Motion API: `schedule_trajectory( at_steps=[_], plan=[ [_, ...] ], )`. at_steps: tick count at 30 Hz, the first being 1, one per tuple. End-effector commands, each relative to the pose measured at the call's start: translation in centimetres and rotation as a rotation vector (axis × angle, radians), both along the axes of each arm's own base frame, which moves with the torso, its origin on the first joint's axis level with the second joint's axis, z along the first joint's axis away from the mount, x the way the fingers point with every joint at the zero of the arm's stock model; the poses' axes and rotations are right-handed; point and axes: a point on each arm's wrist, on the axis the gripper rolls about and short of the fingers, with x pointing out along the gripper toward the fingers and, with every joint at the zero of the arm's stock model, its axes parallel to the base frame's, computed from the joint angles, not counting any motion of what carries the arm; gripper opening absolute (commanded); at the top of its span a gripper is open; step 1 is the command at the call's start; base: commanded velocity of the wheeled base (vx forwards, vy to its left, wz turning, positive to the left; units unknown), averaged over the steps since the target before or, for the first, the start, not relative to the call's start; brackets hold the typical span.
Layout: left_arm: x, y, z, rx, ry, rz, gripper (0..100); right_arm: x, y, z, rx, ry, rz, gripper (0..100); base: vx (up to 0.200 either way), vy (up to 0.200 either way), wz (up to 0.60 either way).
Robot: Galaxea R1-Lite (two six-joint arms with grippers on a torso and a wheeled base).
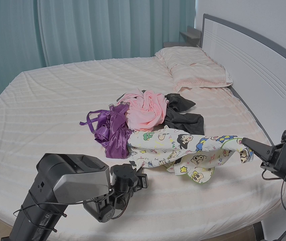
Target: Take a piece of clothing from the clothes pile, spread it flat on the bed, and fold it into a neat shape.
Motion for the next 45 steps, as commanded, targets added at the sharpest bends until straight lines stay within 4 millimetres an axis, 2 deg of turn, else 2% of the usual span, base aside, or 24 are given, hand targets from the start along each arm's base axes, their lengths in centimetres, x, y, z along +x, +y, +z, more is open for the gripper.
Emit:
schedule_trajectory(
  at_steps=[1,2,3,6,7,9,13,14,15,18,20,25,26,28,31,34,37,39,43,44,45],
  plan=[
    [-1.1,1.2,2.6,-0.024,-0.022,0.012,0,0.3,0.0,-0.3,-0.004,0.019,-0.008,0,0.000,0.000,0.00],
    [-1.1,1.2,2.6,-0.024,-0.022,0.012,0,0.3,0.0,-0.3,-0.004,0.019,-0.008,0,0.000,0.000,0.00],
    [-1.6,2.3,3.9,-0.034,-0.034,0.029,0,0.5,0.0,-0.5,-0.007,0.030,-0.012,0,0.000,0.000,0.00],
    [-2.9,3.7,5.8,-0.059,-0.051,0.044,0,0.8,-0.2,-0.8,-0.010,0.043,-0.025,0,0.000,0.000,0.00],
    [-2.9,3.7,5.8,-0.059,-0.051,0.044,0,0.8,-0.2,-0.8,-0.010,0.043,-0.025,0,0.000,0.000,0.00],
    [-4.3,5.3,7.8,-0.085,-0.062,0.062,0,1.6,-0.4,-1.3,-0.017,0.073,-0.048,0,0.000,0.000,0.00],
    [-5.4,6.8,10.6,-0.112,-0.104,0.089,0,2.2,-0.5,-2.0,-0.025,0.109,-0.063,0,0.000,0.000,0.00],
    [-5.9,7.5,12.4,-0.128,-0.144,0.120,0,2.4,-0.5,-2.2,-0.027,0.114,-0.068,0,0.000,0.000,0.00],
    [-5.9,7.5,12.4,-0.128,-0.144,0.120,0,2.4,-0.5,-2.2,-0.027,0.114,-0.068,0,0.000,0.000,0.00],
    [-6.7,9.1,16.4,-0.180,-0.244,0.174,0,3.4,-0.8,-2.0,-0.027,0.100,-0.093,0,0.000,0.000,0.00],
    [-7.2,9.7,18.2,-0.187,-0.278,0.180,0,4.0,-1.0,-1.2,-0.019,0.057,-0.107,0,0.000,0.000,0.00],
    [-8.2,10.8,22.1,-0.230,-0.361,0.223,0,5.7,-1.3,2.7,0.016,-0.116,-0.132,0,0.000,0.000,0.00],
    [-8.2,10.8,22.1,-0.230,-0.361,0.223,0,5.7,-1.3,2.7,0.016,-0.116,-0.132,0,0.000,0.000,0.00],
    [-8.6,11.2,25.0,-0.289,-0.452,0.278,0,5.8,-1.4,5.5,0.040,-0.231,-0.135,0,0.000,0.000,0.00],
    [-9.3,11.7,27.5,-0.317,-0.521,0.295,0,5.6,-1.4,7.8,0.053,-0.298,-0.133,0,0.000,0.000,0.00],
    [-10.3,12.2,29.5,-0.334,-0.551,0.293,0,5.6,-1.4,9.1,0.052,-0.290,-0.136,0,0.000,0.000,0.00],
    [-11.2,12.7,30.4,-0.343,-0.562,0.293,0,5.4,-1.4,9.1,0.045,-0.254,-0.136,0,0.000,0.000,0.00],
    [-11.7,12.8,30.1,-0.335,-0.549,0.287,0,5.4,-1.4,8.3,0.037,-0.215,-0.137,0,0.000,0.000,0.00],
    [-12.2,13.0,26.6,-0.253,-0.436,0.280,0,6.1,-1.2,5.2,0.008,-0.073,-0.132,0,0.000,0.000,0.00],
    [-12.2,13.0,26.6,-0.253,-0.436,0.280,0,6.1,-1.2,5.2,0.008,-0.073,-0.132,0,0.000,0.000,0.00],
    [-12.1,12.9,25.2,-0.226,-0.388,0.279,0,6.8,-1.0,3.6,-0.005,0.001,-0.138,0,0.000,0.000,0.00]
  ],
)
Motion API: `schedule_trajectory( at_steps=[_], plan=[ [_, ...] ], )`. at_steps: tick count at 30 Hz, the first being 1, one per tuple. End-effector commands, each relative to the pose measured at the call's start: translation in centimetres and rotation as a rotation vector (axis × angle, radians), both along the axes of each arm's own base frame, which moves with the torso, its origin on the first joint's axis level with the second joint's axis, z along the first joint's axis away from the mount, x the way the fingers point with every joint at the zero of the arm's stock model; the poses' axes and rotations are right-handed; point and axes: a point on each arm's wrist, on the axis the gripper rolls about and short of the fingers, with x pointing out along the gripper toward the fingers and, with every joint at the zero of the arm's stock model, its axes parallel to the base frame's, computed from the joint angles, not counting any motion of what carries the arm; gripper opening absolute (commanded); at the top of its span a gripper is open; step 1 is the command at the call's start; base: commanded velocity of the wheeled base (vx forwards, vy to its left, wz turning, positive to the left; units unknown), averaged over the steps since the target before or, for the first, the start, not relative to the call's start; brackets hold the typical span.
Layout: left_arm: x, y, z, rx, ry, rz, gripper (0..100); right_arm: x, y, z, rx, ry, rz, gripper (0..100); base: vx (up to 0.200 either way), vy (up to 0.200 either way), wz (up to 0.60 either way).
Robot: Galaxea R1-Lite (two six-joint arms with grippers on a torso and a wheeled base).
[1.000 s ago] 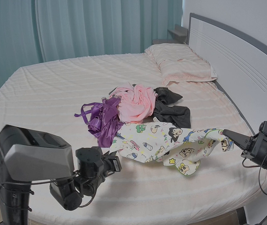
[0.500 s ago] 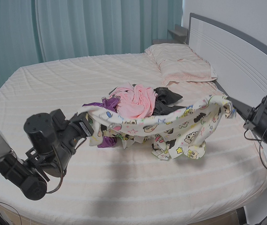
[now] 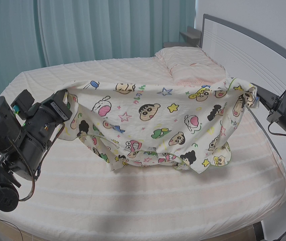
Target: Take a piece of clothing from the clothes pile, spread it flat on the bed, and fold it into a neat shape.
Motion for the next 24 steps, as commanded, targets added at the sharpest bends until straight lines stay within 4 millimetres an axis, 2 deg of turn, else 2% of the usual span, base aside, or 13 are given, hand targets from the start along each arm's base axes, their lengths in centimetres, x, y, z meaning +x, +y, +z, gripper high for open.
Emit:
schedule_trajectory(
  at_steps=[1,7,11,15,19,24],
  plan=[
    [-0.9,0.4,-3.1,0.041,0.112,-0.009,0,1.3,0.4,-4.1,-0.021,0.185,-0.011,0,0.000,0.000,0.00],
    [-1.7,-0.5,-5.8,0.003,0.220,-0.066,0,1.3,3.4,-7.3,-0.044,0.313,0.019,0,0.000,0.000,0.00],
    [-1.9,-1.2,-7.4,0.001,0.281,-0.100,0,1.2,5.0,-8.2,-0.055,0.352,0.043,0,0.000,0.000,0.00],
    [-1.9,-1.4,-7.8,-0.001,0.298,-0.101,0,1.4,5.2,-8.6,-0.053,0.363,0.007,0,0.000,0.000,0.00],
    [-2.6,-1.1,-9.2,0.030,0.353,-0.105,0,1.4,5.2,-7.9,-0.015,0.338,-0.011,0,0.000,0.000,0.00],
    [-2.9,-0.9,-9.7,0.018,0.376,-0.118,0,1.4,5.2,-8.0,-0.012,0.337,-0.031,0,0.000,0.000,0.00]
  ],
)
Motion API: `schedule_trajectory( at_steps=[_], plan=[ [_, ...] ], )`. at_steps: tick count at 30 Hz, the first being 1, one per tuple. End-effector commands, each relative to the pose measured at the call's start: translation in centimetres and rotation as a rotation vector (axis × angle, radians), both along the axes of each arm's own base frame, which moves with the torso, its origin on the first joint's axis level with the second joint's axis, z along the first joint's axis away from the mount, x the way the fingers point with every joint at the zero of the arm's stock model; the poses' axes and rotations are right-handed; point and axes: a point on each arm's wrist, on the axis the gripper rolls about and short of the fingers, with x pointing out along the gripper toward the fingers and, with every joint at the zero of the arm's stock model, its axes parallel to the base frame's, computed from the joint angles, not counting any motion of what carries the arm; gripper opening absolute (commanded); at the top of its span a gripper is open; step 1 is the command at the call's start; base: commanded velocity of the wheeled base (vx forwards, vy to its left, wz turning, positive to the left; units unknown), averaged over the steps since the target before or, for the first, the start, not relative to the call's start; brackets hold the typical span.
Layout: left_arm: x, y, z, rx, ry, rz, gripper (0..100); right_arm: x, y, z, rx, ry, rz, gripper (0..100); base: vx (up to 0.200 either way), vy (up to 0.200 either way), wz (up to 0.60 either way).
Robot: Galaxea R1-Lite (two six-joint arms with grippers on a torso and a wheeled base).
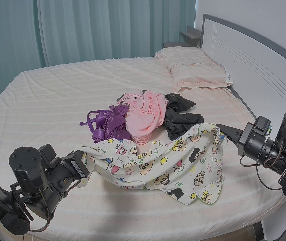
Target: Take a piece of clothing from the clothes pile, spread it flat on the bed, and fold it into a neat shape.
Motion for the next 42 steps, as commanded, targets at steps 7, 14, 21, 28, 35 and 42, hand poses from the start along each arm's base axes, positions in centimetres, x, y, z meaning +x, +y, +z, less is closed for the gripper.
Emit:
schedule_trajectory(
  at_steps=[7,14,21,28,35,42],
  plan=[
    [-0.1,0.0,-0.6,0.009,0.027,-0.007,0,-0.6,1.2,0.0,0.000,0.002,0.022,0,0.000,0.000,0.00],
    [-0.2,0.0,-0.7,0.010,0.028,-0.008,0,-0.9,1.4,0.2,0.001,-0.001,0.033,0,-0.171,0.000,0.00],
    [-0.4,0.1,-0.7,0.020,0.030,-0.008,0,-1.0,1.3,0.4,0.004,-0.008,0.031,0,-0.200,0.000,0.00],
    [-0.9,0.3,-1.1,0.043,0.048,-0.022,0,-1.0,1.2,0.3,0.003,-0.006,0.028,0,-0.057,0.000,0.00],
    [-1.7,0.0,-1.2,0.057,0.049,-0.073,0,-1.0,1.2,0.3,0.002,-0.004,0.028,0,0.000,0.000,0.00],
    [-1.8,0.1,-0.8,0.051,0.029,-0.068,0,-1.0,1.2,0.3,0.001,-0.005,0.028,0,0.000,0.000,0.00]
  ],
)
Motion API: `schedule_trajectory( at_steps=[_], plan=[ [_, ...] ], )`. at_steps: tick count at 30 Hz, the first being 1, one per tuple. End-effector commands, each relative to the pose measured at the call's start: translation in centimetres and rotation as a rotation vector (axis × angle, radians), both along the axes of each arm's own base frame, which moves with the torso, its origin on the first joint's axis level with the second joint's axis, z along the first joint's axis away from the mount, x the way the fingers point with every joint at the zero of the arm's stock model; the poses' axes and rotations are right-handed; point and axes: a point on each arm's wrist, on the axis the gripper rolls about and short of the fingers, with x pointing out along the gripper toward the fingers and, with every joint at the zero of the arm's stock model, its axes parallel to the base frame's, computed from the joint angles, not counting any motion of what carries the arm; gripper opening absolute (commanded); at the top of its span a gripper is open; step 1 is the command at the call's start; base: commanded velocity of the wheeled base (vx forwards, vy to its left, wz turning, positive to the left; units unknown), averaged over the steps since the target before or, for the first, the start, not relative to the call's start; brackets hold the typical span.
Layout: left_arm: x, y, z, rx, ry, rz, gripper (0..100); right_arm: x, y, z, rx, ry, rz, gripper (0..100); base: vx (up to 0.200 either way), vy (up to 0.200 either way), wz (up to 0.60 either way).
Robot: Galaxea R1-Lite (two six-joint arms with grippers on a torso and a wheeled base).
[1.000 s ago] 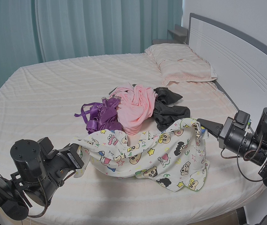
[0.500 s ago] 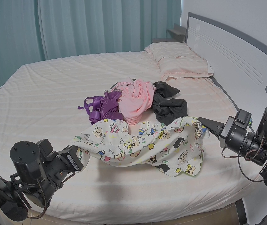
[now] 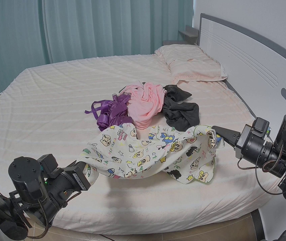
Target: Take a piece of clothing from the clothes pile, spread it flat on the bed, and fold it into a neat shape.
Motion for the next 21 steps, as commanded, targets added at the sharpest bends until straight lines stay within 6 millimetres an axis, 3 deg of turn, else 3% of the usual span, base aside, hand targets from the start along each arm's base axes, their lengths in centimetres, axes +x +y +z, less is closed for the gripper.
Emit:
schedule_trajectory(
  at_steps=[1,21],
  plan=[
    [-0.1,0.1,0.2,-0.005,-0.009,0.002,0,0.0,0.0,0.0,0.001,0.000,0.001,0,0.000,0.000,0.00],
    [-0.9,0.7,1.3,-0.024,-0.051,-0.006,0,-0.5,-0.4,1.0,0.014,-0.038,-0.013,0,0.000,0.190,0.00]
  ],
)
